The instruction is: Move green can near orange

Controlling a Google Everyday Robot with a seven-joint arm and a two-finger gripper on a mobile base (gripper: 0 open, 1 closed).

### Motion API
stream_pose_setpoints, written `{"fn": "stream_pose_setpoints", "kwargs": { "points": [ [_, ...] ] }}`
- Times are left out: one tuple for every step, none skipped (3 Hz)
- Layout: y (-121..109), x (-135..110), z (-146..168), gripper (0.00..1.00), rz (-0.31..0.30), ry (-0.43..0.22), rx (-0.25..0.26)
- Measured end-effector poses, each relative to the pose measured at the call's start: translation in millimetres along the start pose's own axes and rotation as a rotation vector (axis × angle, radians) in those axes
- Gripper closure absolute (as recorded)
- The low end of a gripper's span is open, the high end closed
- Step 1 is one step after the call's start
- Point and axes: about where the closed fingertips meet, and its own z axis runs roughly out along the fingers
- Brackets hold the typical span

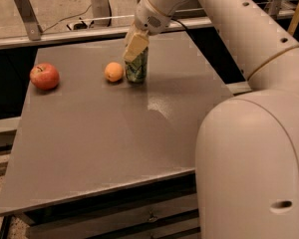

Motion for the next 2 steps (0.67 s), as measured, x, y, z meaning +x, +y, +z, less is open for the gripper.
{"fn": "stream_pose_setpoints", "kwargs": {
  "points": [
    [-1.4, 2.0, 7.6, 0.13, -0.005, 0.01, -0.009],
    [-2.3, 2.9, 13.2, 0.0, -0.005, -0.003, -0.016]
  ]
}}
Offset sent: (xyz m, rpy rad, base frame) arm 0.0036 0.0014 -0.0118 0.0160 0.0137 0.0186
